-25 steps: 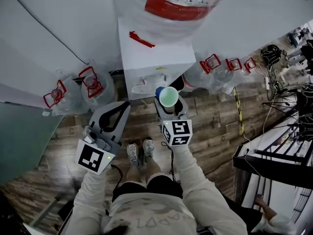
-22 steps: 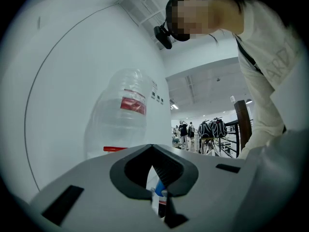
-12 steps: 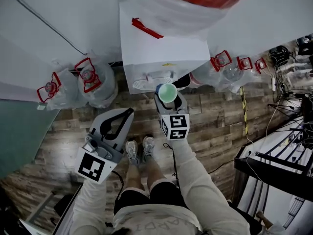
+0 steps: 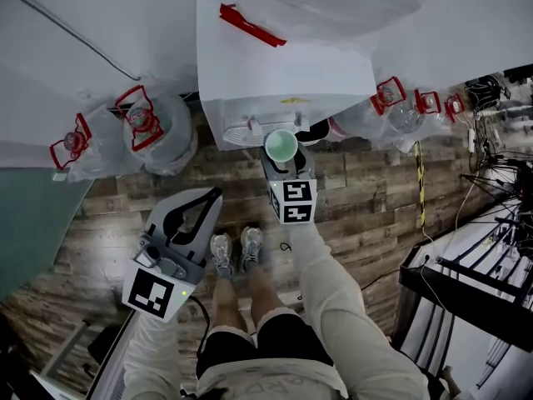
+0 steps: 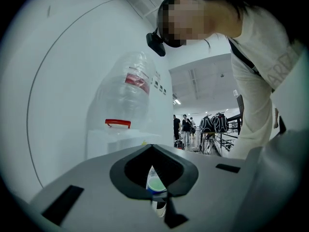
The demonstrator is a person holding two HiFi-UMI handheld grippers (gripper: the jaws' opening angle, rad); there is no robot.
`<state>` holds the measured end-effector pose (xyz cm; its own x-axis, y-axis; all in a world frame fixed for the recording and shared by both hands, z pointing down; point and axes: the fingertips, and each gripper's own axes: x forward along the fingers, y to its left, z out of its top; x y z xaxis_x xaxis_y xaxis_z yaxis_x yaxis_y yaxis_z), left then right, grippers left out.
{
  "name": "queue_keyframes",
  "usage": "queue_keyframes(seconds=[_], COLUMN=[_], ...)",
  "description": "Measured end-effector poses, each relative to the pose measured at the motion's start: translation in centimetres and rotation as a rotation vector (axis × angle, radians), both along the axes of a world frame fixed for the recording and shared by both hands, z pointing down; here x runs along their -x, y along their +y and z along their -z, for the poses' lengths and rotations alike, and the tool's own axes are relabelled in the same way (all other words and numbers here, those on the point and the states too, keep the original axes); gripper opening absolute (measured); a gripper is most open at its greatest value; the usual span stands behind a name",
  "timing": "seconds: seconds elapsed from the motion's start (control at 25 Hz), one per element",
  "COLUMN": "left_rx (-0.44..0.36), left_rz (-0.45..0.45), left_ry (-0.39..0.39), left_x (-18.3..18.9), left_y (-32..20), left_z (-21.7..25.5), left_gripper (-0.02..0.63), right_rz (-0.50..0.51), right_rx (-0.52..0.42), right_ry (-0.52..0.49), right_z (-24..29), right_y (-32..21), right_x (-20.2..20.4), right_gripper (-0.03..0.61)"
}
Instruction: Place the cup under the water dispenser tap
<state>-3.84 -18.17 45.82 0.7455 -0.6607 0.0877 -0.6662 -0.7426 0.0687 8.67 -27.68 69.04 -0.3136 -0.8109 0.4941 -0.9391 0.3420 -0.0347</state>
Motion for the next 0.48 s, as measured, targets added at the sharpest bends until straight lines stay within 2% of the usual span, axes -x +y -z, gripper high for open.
queue_keyframes(seconds=[0.48], left_rx=[0.043], left_rz=[0.037], left_ry=[-0.005], left_x=[0.9], left_y=[-0.5], left_z=[-3.8], left_gripper=[0.005], right_rz=[-0.010], right_rx=[0.099], right_ry=[0.063], right_z=[-7.6], right_y=[-2.3], right_x=[-0.8], right_gripper=[0.296])
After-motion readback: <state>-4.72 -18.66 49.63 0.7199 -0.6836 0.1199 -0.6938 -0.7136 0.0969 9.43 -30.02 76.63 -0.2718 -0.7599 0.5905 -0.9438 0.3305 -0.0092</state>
